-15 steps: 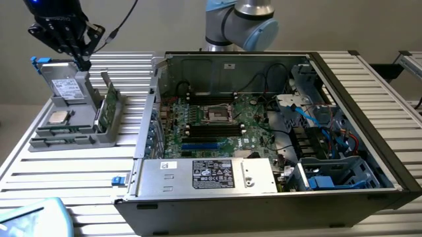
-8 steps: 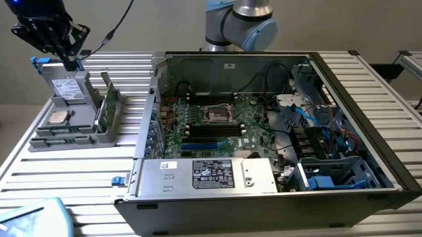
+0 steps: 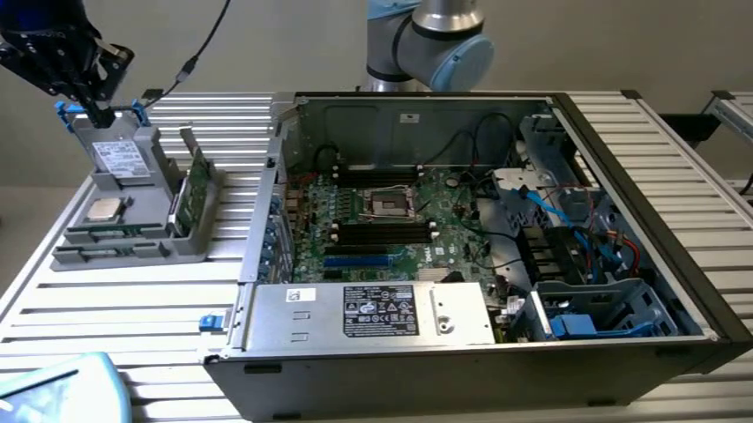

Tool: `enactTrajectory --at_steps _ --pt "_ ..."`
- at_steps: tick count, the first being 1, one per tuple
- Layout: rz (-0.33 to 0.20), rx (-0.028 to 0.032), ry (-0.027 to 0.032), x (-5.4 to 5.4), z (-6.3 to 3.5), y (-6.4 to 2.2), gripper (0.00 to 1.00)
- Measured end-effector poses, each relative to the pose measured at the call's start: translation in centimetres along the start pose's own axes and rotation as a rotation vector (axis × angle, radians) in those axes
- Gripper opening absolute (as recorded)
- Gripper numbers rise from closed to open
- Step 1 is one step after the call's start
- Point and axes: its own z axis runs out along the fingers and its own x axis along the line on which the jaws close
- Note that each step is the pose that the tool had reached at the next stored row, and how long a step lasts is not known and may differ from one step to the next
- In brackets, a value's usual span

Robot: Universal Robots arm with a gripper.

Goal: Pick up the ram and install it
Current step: 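Reach for the ram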

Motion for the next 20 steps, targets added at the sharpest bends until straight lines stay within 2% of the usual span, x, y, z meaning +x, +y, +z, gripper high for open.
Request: enactTrajectory --at_steps 3,6,17,20 --pt "-0.003 0.0053 0.0063 0.6 0.08 -0.05 0.11" --pt "-0.006 0.0078 0.0096 1.0 0.12 -0.23 0.11" --pt "-0.013 0.0095 0.0118 2.6 0.23 -1.41 0.11" --pt "-0.014 0.0095 0.0118 2.7 0.23 -1.45 0.11"
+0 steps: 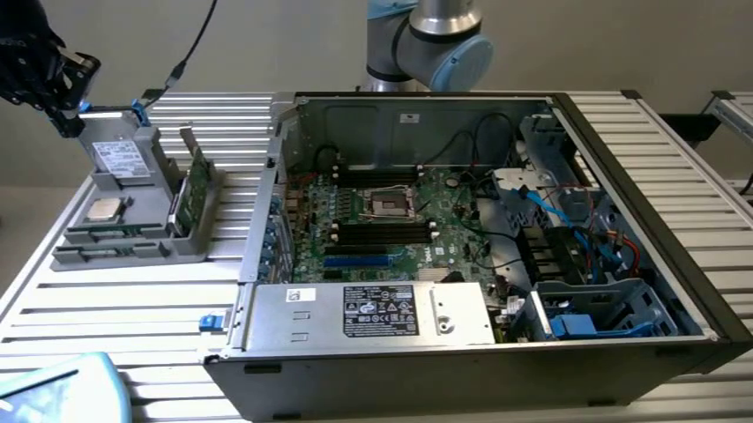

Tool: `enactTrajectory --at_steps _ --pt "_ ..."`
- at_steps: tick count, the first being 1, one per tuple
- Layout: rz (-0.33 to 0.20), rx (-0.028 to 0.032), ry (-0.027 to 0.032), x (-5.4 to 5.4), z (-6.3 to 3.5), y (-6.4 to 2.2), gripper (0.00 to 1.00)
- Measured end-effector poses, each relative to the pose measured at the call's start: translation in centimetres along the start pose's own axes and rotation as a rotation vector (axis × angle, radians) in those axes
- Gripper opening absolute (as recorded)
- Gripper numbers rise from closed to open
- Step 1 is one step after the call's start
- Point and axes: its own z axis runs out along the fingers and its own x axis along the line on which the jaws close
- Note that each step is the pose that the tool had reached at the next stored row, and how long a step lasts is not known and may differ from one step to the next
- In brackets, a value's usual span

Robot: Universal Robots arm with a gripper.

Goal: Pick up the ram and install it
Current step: 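Reach for the ram, then pick up the ram and move it above insertion slot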

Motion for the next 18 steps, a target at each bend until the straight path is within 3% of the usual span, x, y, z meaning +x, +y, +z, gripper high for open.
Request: enactTrajectory --at_steps 15,18 --pt "-0.002 -0.0004 0.0002 0.12 0.01 -0.01 0.11" --pt "-0.054 0.0026 0.0052 0.12 0.02 -0.01 0.11"
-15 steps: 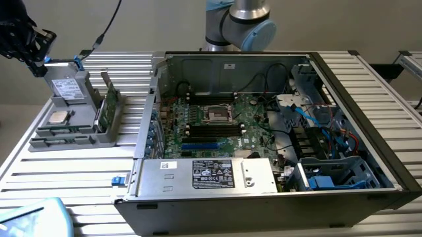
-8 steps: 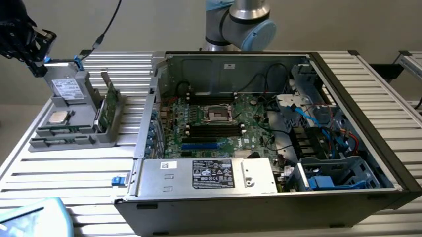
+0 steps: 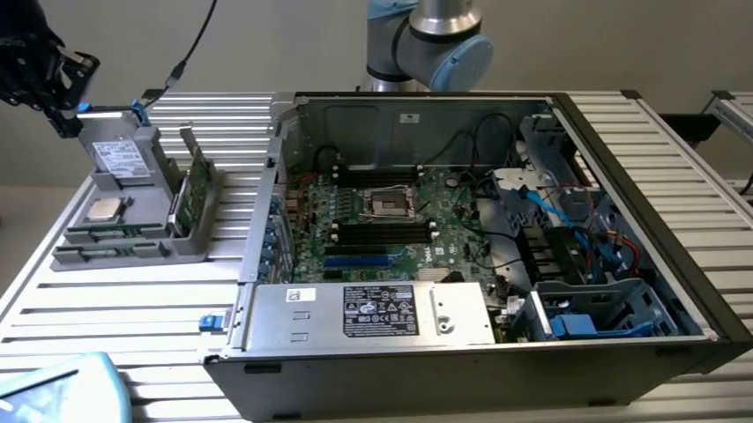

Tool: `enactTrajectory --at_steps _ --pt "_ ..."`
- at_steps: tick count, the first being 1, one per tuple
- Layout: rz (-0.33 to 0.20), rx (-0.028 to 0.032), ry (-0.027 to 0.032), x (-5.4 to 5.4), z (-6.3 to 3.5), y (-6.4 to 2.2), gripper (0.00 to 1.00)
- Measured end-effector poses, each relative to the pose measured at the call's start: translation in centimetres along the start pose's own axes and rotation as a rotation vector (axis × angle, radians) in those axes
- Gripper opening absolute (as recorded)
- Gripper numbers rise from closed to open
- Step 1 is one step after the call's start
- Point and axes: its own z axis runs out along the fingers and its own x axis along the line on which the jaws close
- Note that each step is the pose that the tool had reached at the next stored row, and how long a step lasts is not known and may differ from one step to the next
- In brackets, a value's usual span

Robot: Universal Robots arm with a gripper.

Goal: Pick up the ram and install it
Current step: 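Pick up the ram and move it above insertion slot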

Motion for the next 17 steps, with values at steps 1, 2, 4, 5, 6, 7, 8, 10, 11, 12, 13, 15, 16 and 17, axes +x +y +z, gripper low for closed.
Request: enactTrajectory --at_steps 1,2,4,5,6,7,8,10,11,12,13,15,16,17 --pt "-0.018 0.0011 0.0018 0.0 0.0 0.0 0.11" --pt "-0.036 0.0024 0.0036 0.0 0.0 0.0 0.11" --pt "-0.073 0.0048 0.0072 0.0 0.0 0.0 0.11" --pt "-0.09 0.0059 0.0089 0.0 0.01 0.0 0.11" --pt "-0.108 0.0071 0.0108 0.0 0.0 0.0 0.11" --pt "-0.126 0.0084 0.0126 0.0 0.0 0.0 0.11" --pt "-0.144 0.0095 0.0144 0.0 0.0 0.0 0.11" --pt "-0.18 0.0119 0.0179 0.0 0.01 0.0 0.11" --pt "-0.198 0.0131 0.0197 0.0 0.01 0.0 0.11" --pt "-0.216 0.0143 0.0215 0.0 0.01 0.0 0.11" --pt "-0.234 0.0154 0.0233 -0.01 0.02 0.0 0.11" --pt "-0.27 0.0178 0.0269 0.0 0.02 0.0 0.11" --pt "-0.288 0.0191 0.0287 0.0 0.02 0.0 0.11" --pt "-0.306 0.0202 0.0305 0.0 0.02 0.0 0.11"
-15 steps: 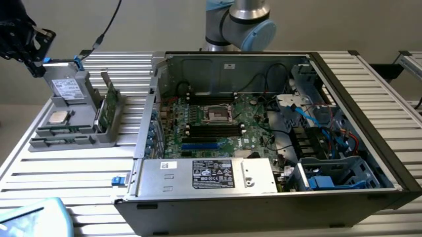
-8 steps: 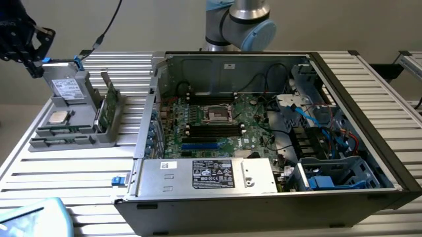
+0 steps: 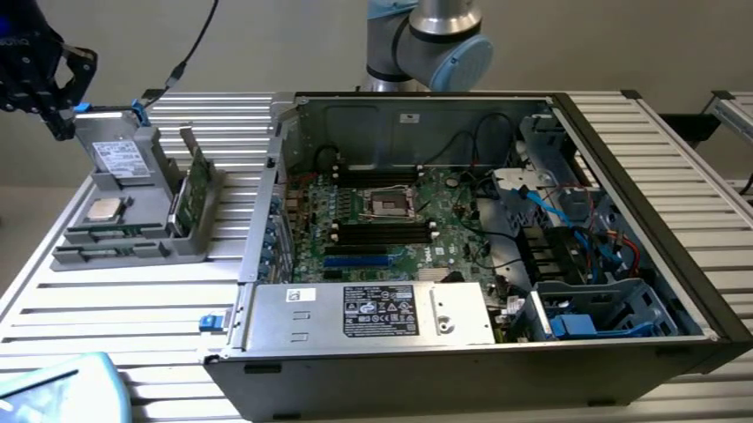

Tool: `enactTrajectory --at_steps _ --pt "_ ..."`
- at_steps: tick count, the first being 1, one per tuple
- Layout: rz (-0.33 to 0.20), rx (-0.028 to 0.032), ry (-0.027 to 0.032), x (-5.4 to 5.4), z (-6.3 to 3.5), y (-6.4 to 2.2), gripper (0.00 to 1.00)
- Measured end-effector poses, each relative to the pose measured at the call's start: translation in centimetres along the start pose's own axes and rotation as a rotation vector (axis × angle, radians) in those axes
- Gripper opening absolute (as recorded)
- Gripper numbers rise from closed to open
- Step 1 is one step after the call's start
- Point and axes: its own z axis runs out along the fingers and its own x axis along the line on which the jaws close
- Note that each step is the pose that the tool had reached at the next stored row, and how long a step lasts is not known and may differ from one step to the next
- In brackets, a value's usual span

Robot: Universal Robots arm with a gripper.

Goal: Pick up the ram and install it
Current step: 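Pick up the ram and move it above insertion slot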

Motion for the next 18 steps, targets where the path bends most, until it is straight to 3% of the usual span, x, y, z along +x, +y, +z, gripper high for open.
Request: enactTrajectory --at_steps 18 --pt "-0.325 0.0212 0.0321 -0.01 0.05 -0.01 0.11"
